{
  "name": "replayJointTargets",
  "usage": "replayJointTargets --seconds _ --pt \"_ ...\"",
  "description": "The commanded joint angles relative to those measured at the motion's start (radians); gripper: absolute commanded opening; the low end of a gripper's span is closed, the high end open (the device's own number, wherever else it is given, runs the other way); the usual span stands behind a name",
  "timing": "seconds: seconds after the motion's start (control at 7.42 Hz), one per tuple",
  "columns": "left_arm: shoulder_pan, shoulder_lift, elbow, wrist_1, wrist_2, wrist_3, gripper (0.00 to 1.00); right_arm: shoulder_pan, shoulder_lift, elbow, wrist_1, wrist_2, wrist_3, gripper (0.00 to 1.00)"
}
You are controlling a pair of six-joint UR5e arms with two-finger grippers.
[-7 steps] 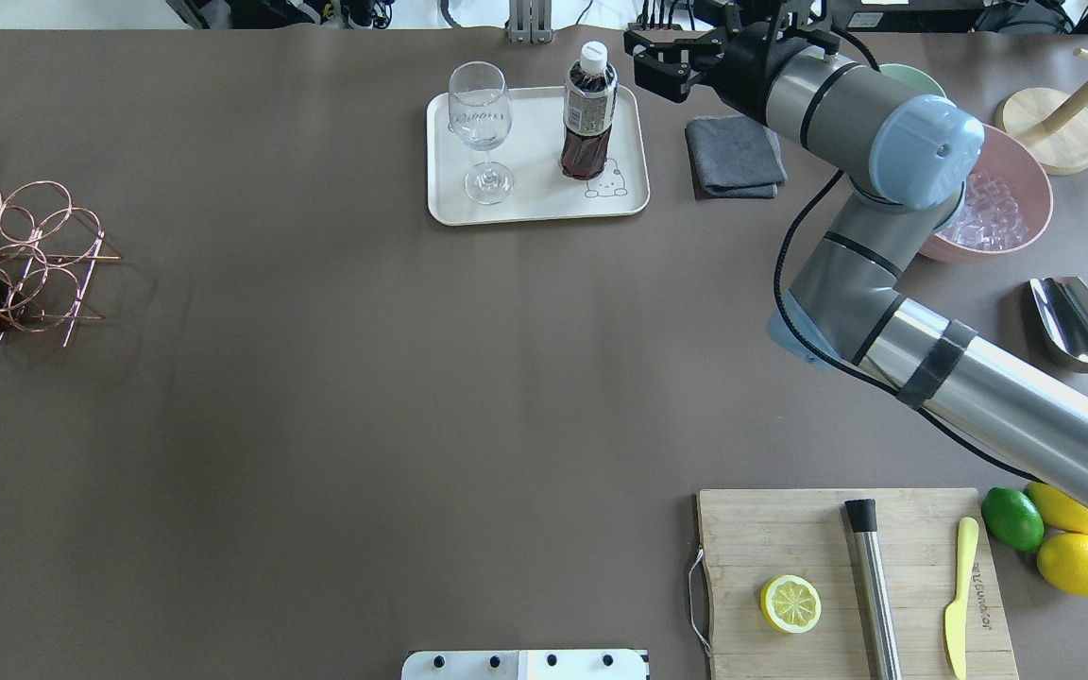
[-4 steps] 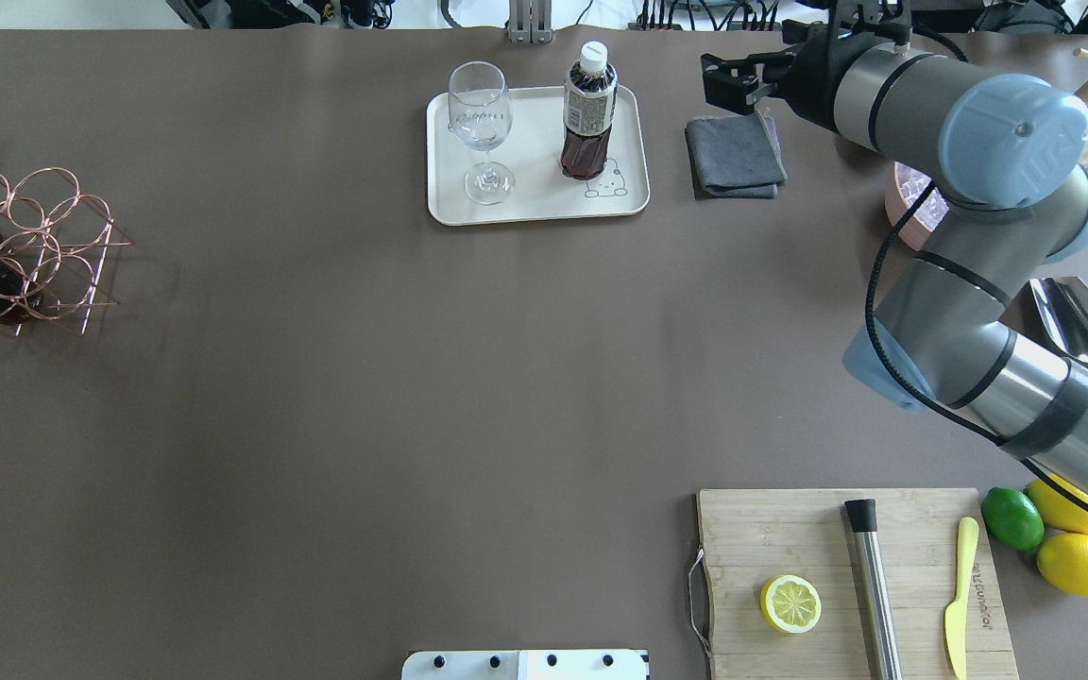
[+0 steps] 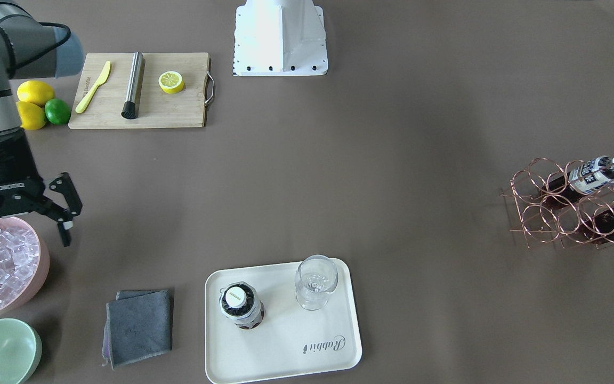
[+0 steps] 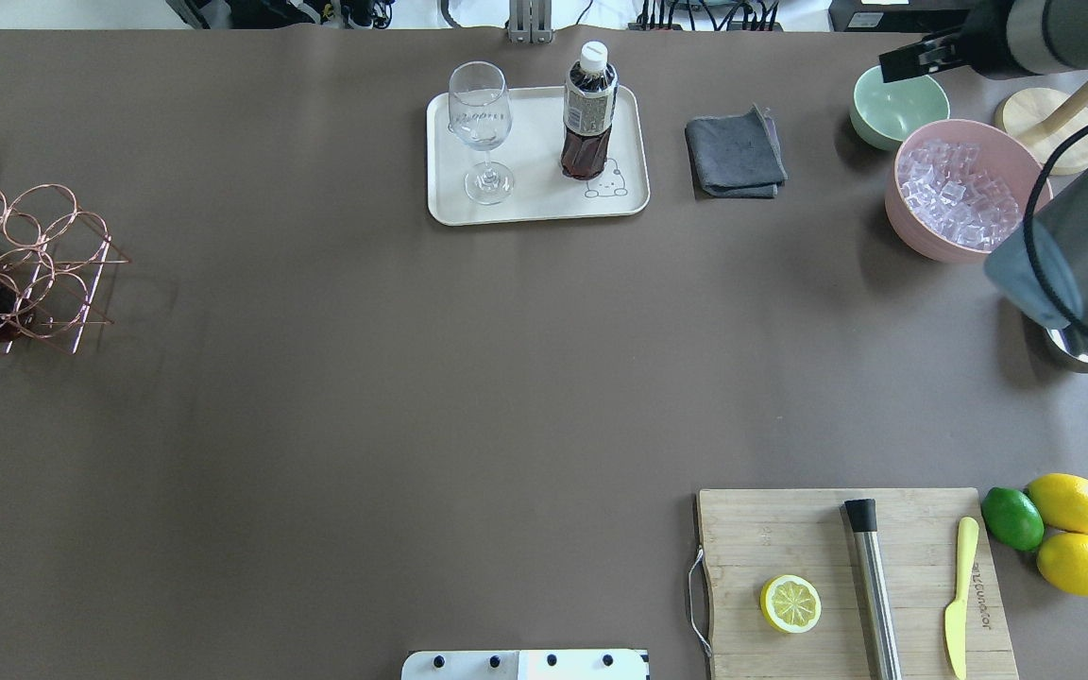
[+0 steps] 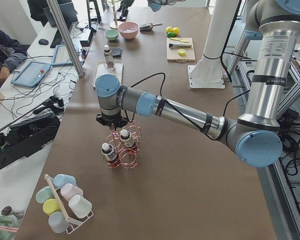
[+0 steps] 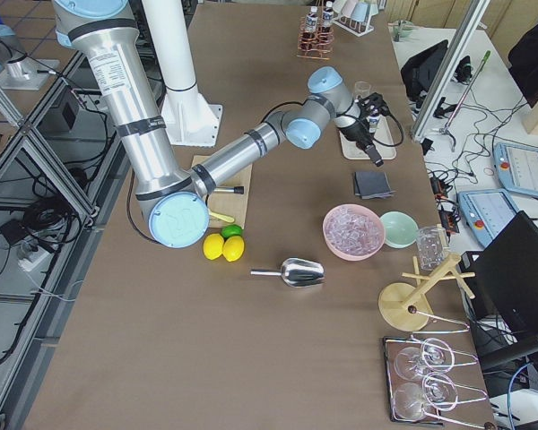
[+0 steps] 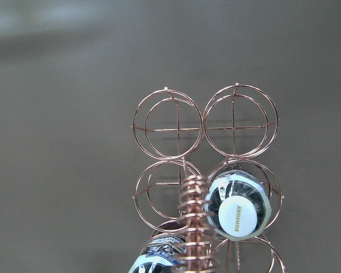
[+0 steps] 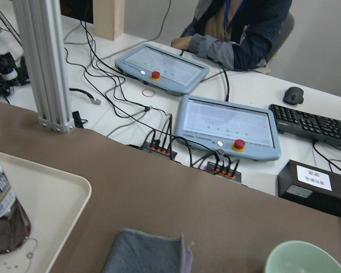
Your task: Take tea from basket to plate
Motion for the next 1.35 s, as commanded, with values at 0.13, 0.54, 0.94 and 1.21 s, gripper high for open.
replayJointTargets --seconds 0.13,0.54,0.94,1.21 --pt "0.002 0.002 -0.003 0.000 0.001 0.000 0.00 0.304 -0.173 0.009 -0.254 0.345 -0.269 1.00" --pt "0.002 0.010 -0.003 0.000 0.001 0.000 0.00 0.343 -0.261 -0.009 -0.428 0.482 -0.315 1.00" --pt "0.002 0.011 -0.003 -0.003 0.001 0.000 0.00 0.386 -0.342 -0.039 -0.428 0.543 -0.317 1.00" --pt "0.002 0.013 -0.001 -0.001 0.001 0.000 0.00 0.451 -0.390 -0.060 -0.428 0.556 -0.419 1.00"
